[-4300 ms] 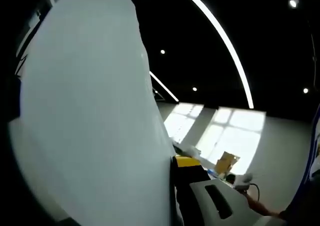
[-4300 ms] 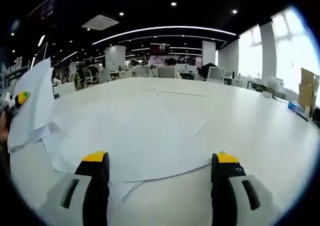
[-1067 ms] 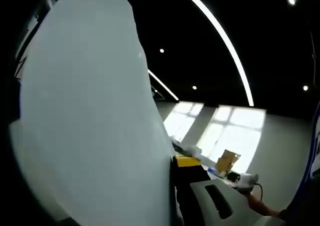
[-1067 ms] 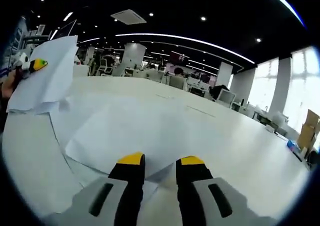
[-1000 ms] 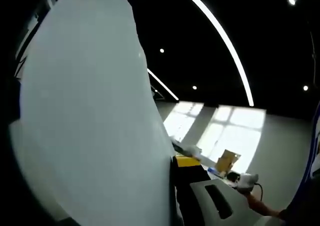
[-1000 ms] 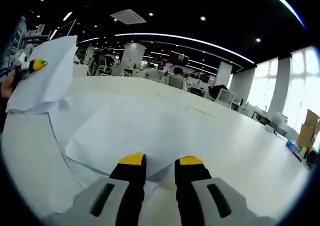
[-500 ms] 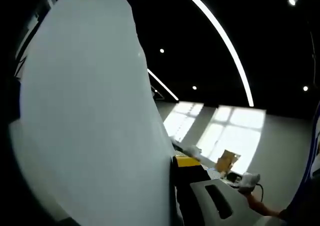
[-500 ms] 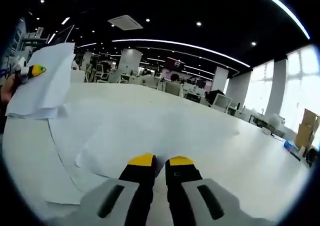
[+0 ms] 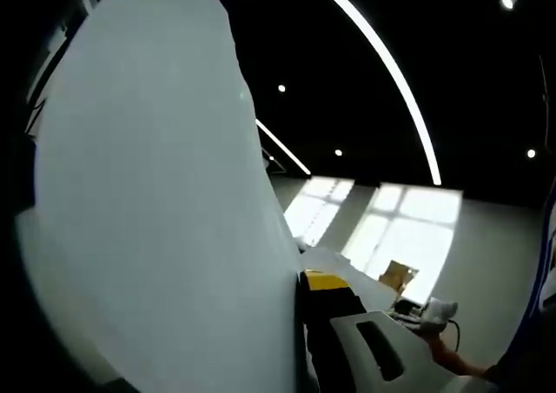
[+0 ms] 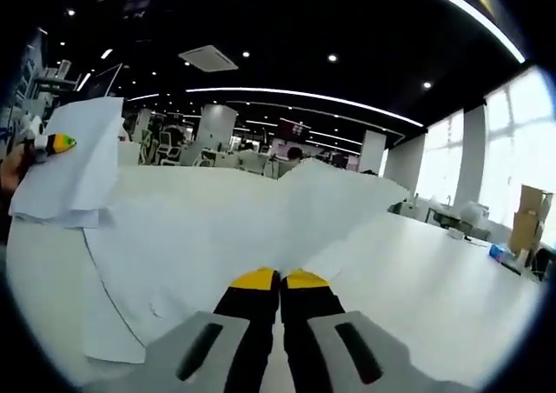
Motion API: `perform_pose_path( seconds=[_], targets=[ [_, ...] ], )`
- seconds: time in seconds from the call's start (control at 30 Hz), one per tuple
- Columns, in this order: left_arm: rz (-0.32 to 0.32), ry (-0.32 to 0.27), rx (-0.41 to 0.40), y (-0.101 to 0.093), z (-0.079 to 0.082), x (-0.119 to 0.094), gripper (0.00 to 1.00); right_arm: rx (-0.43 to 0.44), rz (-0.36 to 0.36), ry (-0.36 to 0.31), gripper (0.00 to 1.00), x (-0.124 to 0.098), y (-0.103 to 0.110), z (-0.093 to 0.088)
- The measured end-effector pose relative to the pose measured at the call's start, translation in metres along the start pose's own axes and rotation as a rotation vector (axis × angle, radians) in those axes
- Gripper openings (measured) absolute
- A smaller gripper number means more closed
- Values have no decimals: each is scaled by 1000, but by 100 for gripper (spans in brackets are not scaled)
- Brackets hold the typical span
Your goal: Organize the stack of printing papers by aligning and flattening the scattered papers on the table
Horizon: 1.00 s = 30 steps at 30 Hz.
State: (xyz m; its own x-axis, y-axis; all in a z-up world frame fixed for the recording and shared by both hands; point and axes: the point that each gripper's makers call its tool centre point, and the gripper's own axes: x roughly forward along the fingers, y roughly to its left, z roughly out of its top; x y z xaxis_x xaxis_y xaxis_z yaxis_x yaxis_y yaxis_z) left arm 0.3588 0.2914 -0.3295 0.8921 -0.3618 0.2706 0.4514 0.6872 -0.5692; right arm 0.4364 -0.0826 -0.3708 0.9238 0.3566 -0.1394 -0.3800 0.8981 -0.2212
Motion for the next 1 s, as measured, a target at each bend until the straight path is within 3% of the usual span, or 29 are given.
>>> perform_pose_path(
  seconds=[1.0],
  targets=[
    [5,3,-5,-1,-1,0,8,119,31,-77,0,-9,8,16]
  ],
)
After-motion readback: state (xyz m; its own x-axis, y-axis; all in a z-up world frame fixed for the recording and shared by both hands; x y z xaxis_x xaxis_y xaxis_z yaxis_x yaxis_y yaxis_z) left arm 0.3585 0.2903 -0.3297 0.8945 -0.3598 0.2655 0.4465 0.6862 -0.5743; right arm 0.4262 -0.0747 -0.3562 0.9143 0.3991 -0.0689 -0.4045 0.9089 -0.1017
